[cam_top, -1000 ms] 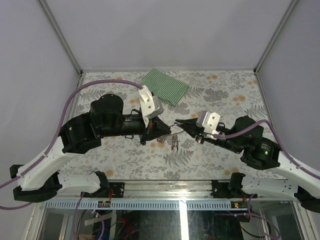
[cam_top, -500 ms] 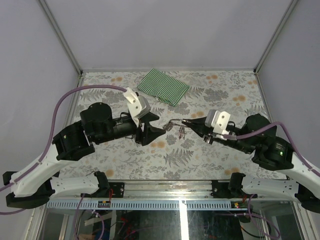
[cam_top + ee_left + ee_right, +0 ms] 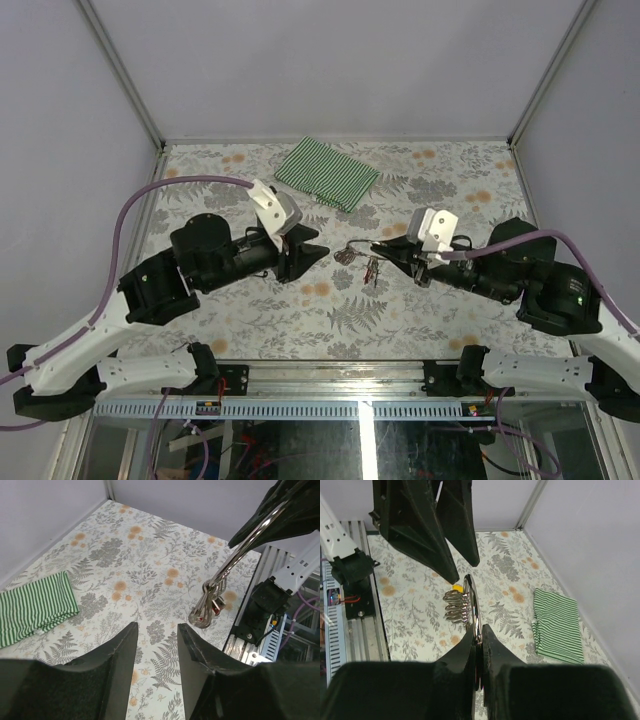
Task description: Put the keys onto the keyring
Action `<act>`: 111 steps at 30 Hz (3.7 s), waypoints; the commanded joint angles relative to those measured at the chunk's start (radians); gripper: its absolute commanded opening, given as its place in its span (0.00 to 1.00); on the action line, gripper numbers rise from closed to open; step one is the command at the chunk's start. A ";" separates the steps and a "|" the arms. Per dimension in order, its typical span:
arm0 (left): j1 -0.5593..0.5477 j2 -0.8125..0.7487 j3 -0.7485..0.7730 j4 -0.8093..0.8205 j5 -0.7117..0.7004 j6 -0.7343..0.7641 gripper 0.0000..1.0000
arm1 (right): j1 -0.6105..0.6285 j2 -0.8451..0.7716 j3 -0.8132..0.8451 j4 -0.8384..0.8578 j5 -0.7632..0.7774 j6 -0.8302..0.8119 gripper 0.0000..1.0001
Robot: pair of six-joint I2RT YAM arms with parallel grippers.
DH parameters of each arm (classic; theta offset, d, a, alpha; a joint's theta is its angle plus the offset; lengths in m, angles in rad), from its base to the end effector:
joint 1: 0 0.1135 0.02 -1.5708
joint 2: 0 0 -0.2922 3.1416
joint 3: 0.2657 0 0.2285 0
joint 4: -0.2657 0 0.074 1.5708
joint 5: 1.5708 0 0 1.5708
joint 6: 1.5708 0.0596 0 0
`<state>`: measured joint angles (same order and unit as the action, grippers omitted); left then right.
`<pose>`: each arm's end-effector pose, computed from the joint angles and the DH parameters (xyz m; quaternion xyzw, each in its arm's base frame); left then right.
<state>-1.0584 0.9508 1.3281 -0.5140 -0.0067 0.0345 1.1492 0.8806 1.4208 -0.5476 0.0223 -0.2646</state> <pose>0.0815 -0.1440 0.4701 0.3898 0.6451 -0.3197 0.5741 0.0527 0.1142 0.5027 -0.4549 0.5447 0.2944 0.6400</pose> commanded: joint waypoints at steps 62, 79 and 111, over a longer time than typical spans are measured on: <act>0.007 -0.120 -0.314 0.526 0.237 -0.321 0.20 | 0.004 -0.159 -0.223 0.282 -0.099 -0.269 0.00; 0.006 -0.110 -0.305 0.497 0.241 -0.313 0.02 | 0.004 -0.167 -0.232 0.285 -0.085 -0.273 0.00; 0.006 0.057 0.032 0.028 0.239 -0.164 0.00 | 0.004 -0.167 -0.267 0.196 -0.065 -0.338 0.20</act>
<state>-1.0584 1.0004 1.3151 -0.4667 0.2287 -0.1551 1.1492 0.7227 1.1477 -0.3851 -0.0639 -0.5915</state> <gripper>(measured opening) 0.014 0.167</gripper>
